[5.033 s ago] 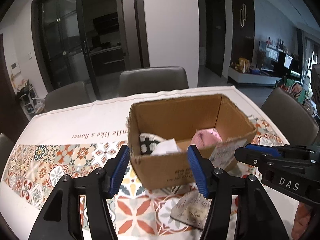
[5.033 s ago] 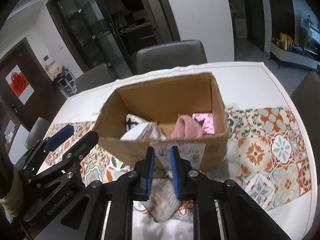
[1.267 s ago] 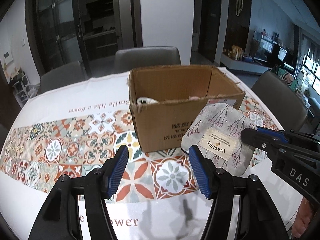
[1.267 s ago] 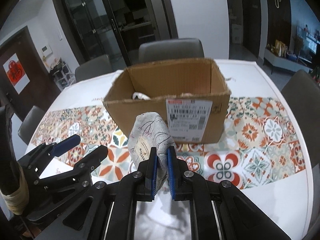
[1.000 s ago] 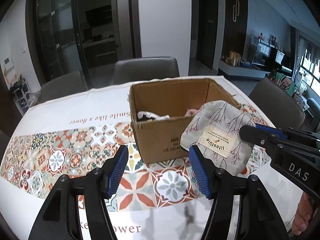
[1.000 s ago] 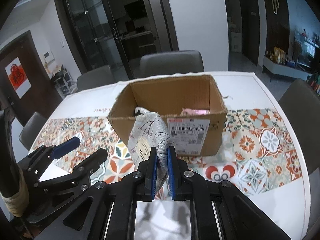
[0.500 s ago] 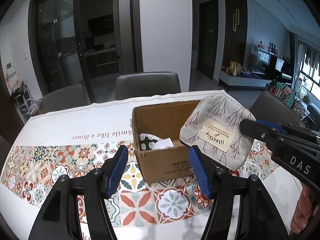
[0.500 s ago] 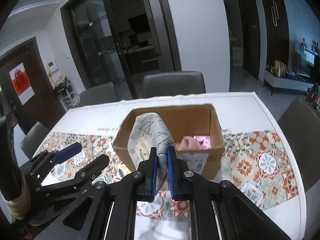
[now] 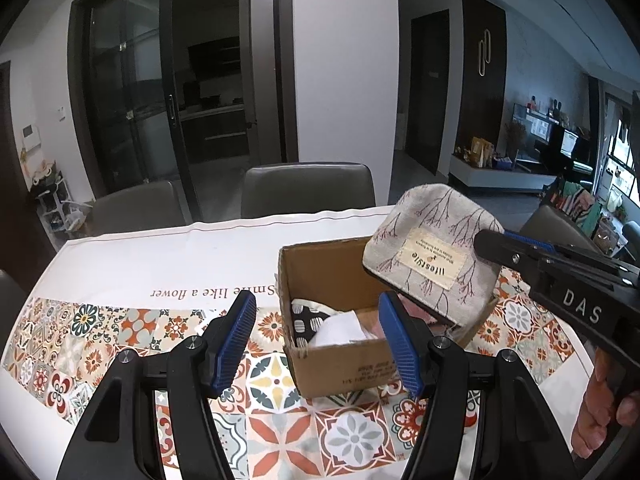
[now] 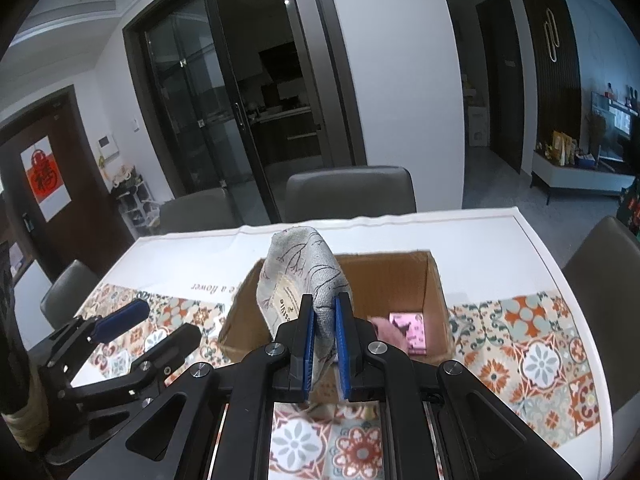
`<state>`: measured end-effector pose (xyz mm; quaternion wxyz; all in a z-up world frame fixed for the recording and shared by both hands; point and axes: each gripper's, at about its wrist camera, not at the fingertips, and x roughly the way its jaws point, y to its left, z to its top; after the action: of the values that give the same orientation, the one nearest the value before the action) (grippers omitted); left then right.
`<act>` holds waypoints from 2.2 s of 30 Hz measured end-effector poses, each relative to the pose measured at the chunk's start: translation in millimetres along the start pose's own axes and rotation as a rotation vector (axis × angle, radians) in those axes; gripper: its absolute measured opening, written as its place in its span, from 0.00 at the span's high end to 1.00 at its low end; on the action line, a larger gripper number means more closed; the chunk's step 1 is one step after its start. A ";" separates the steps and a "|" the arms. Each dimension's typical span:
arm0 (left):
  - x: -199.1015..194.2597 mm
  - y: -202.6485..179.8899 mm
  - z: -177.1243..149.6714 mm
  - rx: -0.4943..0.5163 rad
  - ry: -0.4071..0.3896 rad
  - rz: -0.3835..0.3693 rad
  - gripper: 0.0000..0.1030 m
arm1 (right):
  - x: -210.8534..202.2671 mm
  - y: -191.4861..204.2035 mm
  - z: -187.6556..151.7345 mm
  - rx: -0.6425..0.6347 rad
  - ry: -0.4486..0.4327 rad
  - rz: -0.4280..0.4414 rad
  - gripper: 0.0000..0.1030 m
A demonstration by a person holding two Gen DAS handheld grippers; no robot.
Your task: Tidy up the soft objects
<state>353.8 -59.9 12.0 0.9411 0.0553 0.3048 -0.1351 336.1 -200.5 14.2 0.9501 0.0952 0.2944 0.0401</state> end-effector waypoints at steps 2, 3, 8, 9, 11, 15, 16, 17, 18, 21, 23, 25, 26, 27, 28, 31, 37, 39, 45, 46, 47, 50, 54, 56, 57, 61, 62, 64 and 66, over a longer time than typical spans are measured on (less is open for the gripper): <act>3.2 1.9 2.0 -0.005 0.001 0.007 0.39 | 4.4 -0.2 5.5 -0.003 -0.009 0.007 0.89; 4.9 2.6 2.7 -0.008 0.001 0.011 0.39 | 7.1 -1.3 6.9 -0.006 -0.011 0.009 0.89; 17.2 7.5 5.6 -0.017 0.012 0.030 0.39 | 23.7 -5.1 16.3 -0.011 -0.012 0.016 0.89; 19.4 8.0 5.6 -0.018 0.015 0.035 0.39 | 26.5 -5.7 16.7 -0.012 -0.010 0.016 0.89; 23.8 9.1 5.5 -0.019 0.022 0.041 0.39 | 34.6 -7.7 18.7 -0.008 -0.005 0.019 0.89; 32.7 10.7 2.8 -0.019 0.040 0.054 0.39 | 51.0 -9.8 18.1 -0.007 0.017 0.013 0.89; 35.2 10.8 1.8 -0.018 0.046 0.056 0.39 | 54.7 -11.0 16.5 -0.006 0.024 0.010 0.89; 37.3 11.1 1.4 -0.017 0.052 0.058 0.39 | 59.2 -12.0 15.4 -0.008 0.031 0.009 0.89; 39.9 11.0 0.3 -0.016 0.059 0.060 0.39 | 64.0 -12.6 14.8 -0.011 0.043 0.004 0.89; 44.1 11.0 -2.0 -0.015 0.072 0.063 0.39 | 75.9 -15.7 10.9 -0.003 0.081 0.010 0.88; 45.9 11.6 -2.9 -0.016 0.075 0.064 0.39 | 82.1 -19.1 8.4 0.014 0.100 0.010 0.85; 46.5 12.3 -3.6 -0.017 0.077 0.065 0.38 | 86.4 -20.7 6.8 0.023 0.116 0.001 0.77; 46.2 12.7 -3.8 -0.018 0.077 0.065 0.38 | 87.1 -20.4 6.1 0.024 0.118 -0.002 0.75; 45.7 13.1 -4.1 -0.020 0.076 0.064 0.38 | 87.6 -20.5 5.5 0.022 0.120 -0.004 0.71; 44.9 13.6 -4.4 -0.022 0.076 0.063 0.38 | 87.4 -20.1 4.9 0.020 0.123 -0.006 0.70; 40.2 15.3 -5.6 -0.030 0.069 0.055 0.38 | 83.0 -19.4 2.7 0.022 0.125 -0.010 0.70; 18.7 20.4 -11.7 -0.048 0.039 0.047 0.33 | 62.2 -12.8 -5.2 0.033 0.124 -0.020 0.69; 8.9 22.4 -13.6 -0.054 0.021 0.047 0.28 | 53.4 -10.3 -9.4 0.037 0.122 -0.027 0.65; -22.7 24.7 -19.7 -0.037 -0.024 0.040 0.23 | 17.8 4.2 -20.6 0.037 0.095 -0.050 0.64; -28.4 25.5 -20.4 -0.032 -0.034 0.038 0.22 | 11.4 6.7 -22.5 0.037 0.088 -0.058 0.63; -32.9 25.8 -20.6 -0.028 -0.043 0.038 0.21 | 3.8 9.1 -24.9 0.040 0.078 -0.067 0.61; -50.4 25.0 -25.3 -0.002 -0.074 0.046 0.16 | -16.9 16.1 -32.1 0.047 0.051 -0.088 0.57; -71.5 23.3 -33.0 0.025 -0.102 0.056 0.10 | -39.6 21.9 -42.3 0.059 0.029 -0.101 0.57; -79.5 21.2 -37.4 0.031 -0.107 0.058 0.10 | -50.4 23.6 -47.3 0.061 0.018 -0.113 0.57; -83.7 20.3 -39.4 0.031 -0.109 0.062 0.09 | -54.3 24.2 -49.0 0.061 0.014 -0.118 0.57; -99.9 15.7 -51.0 0.016 -0.116 0.072 0.06 | -71.1 26.4 -59.2 0.052 0.005 -0.133 0.56; -103.8 13.8 -53.9 0.007 -0.116 0.075 0.06 | -76.7 27.1 -62.3 0.046 0.001 -0.139 0.55; -111.3 10.2 -59.9 -0.008 -0.117 0.076 0.06 | -84.5 26.0 -66.7 0.042 -0.004 -0.144 0.48; -117.6 5.6 -63.8 -0.016 -0.117 0.088 0.06 | -94.6 24.0 -72.2 0.033 -0.012 -0.149 0.48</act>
<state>228.3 -16.7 29.8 0.9628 0.0531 0.2475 -0.0943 216.8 -178.1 13.0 0.9505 0.0889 0.2956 -0.0361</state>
